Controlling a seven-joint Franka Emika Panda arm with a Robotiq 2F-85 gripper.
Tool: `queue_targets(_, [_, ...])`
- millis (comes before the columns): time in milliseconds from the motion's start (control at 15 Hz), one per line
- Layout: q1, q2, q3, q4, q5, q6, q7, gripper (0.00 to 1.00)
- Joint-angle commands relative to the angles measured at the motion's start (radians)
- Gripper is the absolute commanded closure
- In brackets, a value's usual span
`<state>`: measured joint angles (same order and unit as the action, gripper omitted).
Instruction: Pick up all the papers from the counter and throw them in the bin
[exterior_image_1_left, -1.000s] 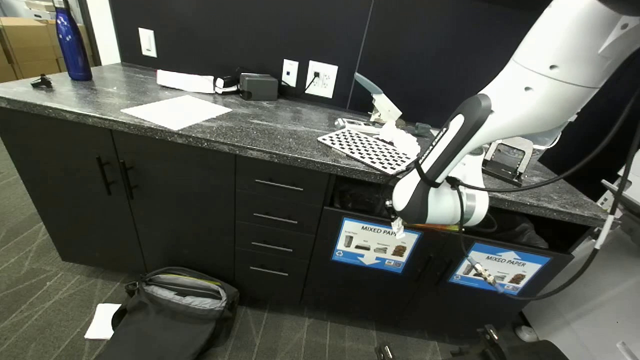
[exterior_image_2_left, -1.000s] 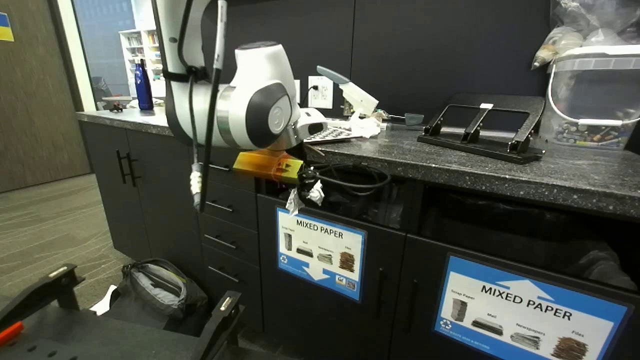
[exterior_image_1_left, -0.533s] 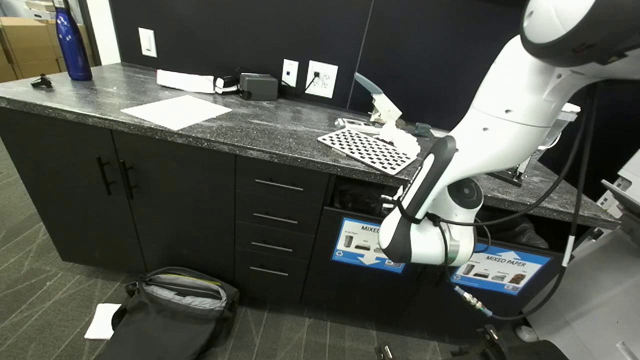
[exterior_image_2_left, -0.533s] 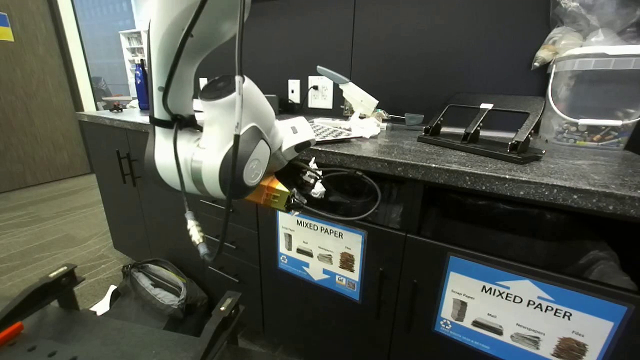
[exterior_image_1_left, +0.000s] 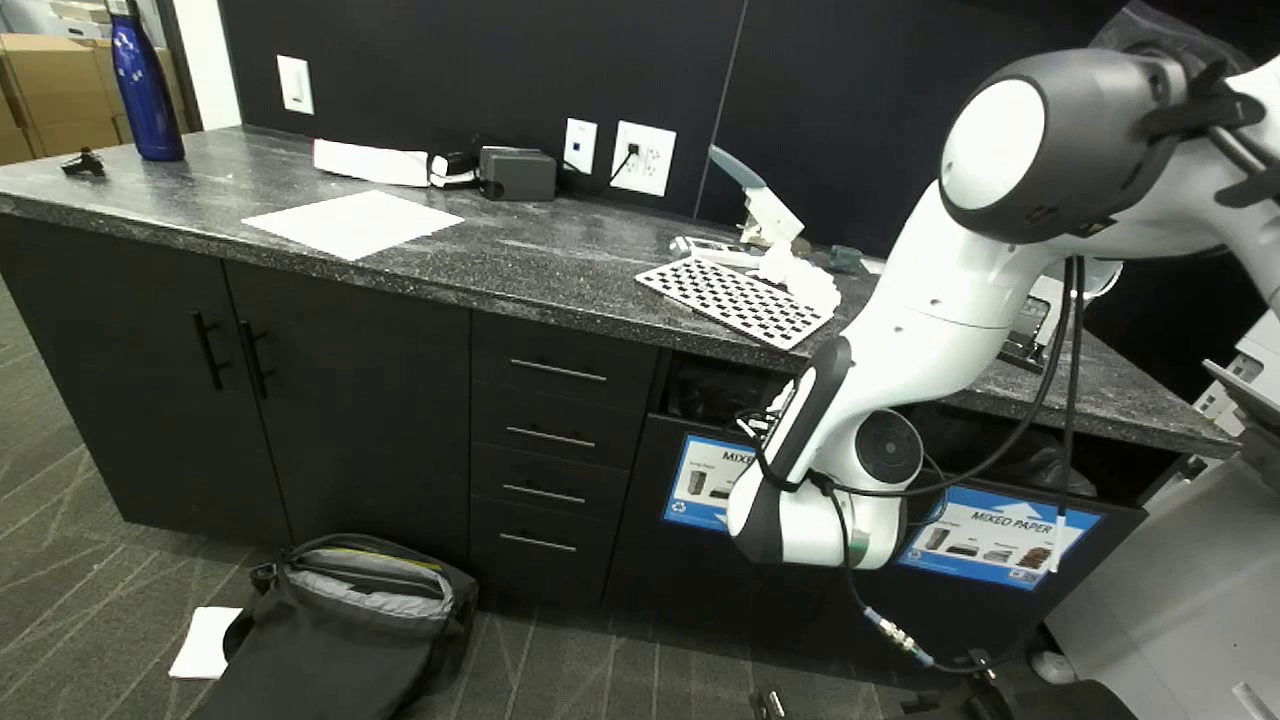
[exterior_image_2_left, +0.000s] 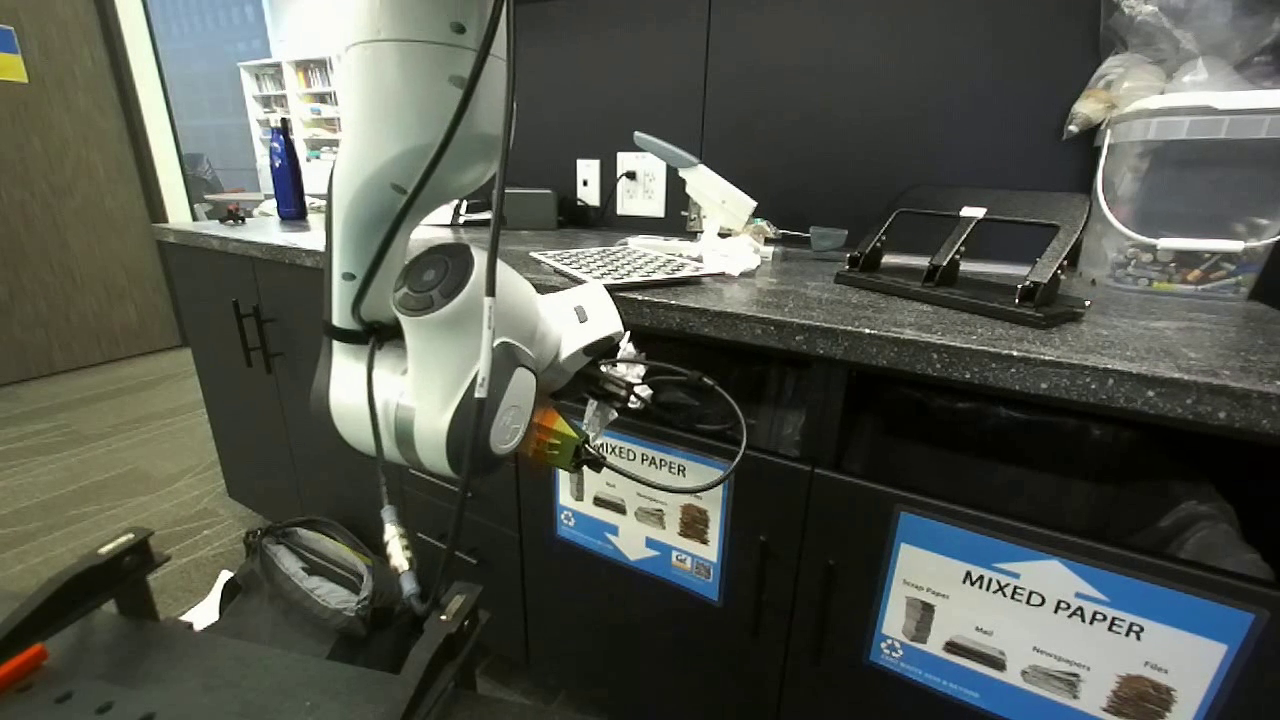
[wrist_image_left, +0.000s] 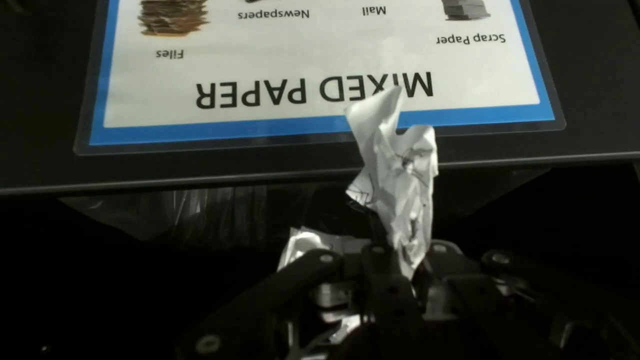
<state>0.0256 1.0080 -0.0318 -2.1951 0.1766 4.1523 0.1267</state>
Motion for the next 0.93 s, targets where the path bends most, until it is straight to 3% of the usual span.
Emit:
queue_targets(0, [-0.008, 0.093, 0.010, 0.160, 0.015, 0.042, -0.019, 0.91])
queue_targets(600, [-0.028, 0.222, -0.014, 0.453, 0.100, -0.058, -0.070, 0.90])
queue_targets(667, [-0.027, 0.224, -0.015, 0.468, 0.126, -0.088, -0.079, 0.65])
queue_targets(733, [-0.020, 0.226, -0.023, 0.479, 0.152, -0.113, -0.097, 0.65])
queue_targets(867, [-0.014, 0.217, -0.030, 0.489, 0.192, -0.161, -0.115, 0.53])
